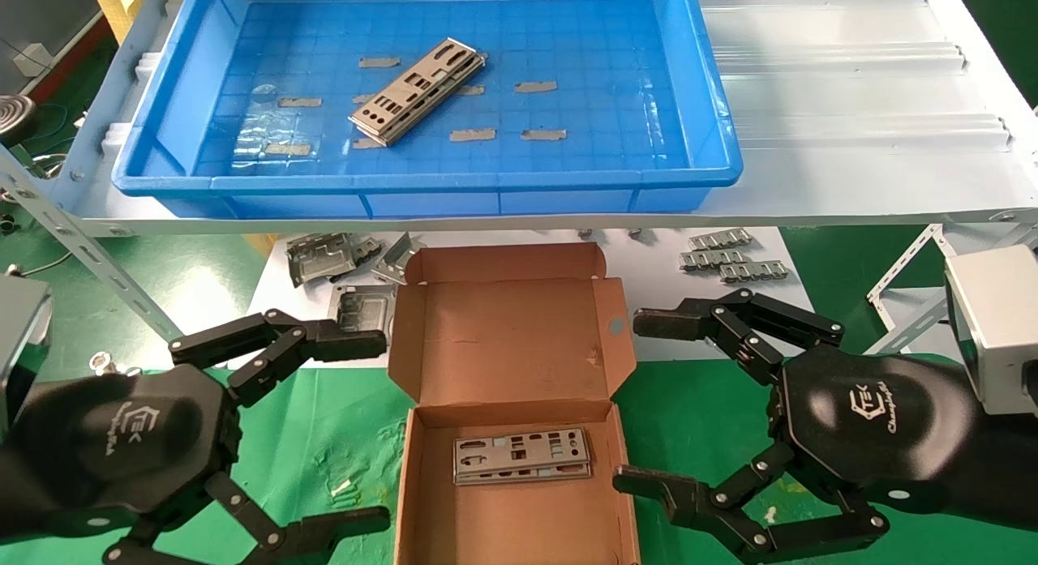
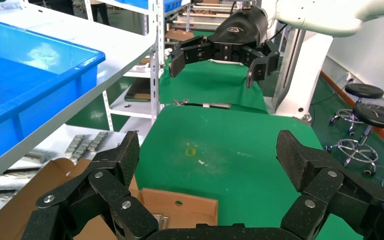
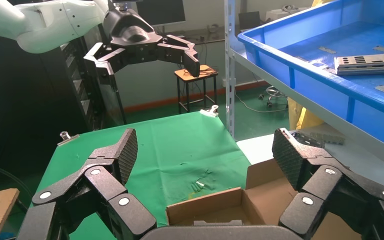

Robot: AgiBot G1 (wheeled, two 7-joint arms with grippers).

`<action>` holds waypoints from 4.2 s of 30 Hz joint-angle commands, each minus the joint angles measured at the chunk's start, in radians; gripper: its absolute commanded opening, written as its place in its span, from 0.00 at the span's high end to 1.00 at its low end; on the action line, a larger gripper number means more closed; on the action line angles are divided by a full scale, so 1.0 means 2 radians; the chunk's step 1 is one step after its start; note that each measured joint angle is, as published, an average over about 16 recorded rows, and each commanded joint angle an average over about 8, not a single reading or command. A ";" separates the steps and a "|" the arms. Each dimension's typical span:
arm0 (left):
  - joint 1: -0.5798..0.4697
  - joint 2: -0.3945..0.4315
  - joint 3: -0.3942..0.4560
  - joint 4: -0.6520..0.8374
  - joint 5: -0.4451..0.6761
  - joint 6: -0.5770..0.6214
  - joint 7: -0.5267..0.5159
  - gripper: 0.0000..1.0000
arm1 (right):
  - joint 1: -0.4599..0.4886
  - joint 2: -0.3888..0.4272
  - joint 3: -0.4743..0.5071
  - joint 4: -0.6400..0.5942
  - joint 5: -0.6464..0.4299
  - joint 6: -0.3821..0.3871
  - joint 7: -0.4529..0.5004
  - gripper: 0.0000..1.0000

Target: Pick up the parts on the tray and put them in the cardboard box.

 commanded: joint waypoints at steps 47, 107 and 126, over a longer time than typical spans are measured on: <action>0.000 0.000 0.000 0.000 0.000 0.000 0.000 0.00 | 0.000 0.000 0.000 0.000 0.000 0.000 0.000 0.00; 0.000 0.000 0.000 0.000 0.000 0.000 0.000 0.00 | 0.000 0.000 0.000 0.000 0.000 0.000 0.000 1.00; 0.000 0.000 0.000 0.000 0.000 0.000 0.000 0.00 | 0.000 0.000 0.000 0.000 0.000 0.000 0.000 1.00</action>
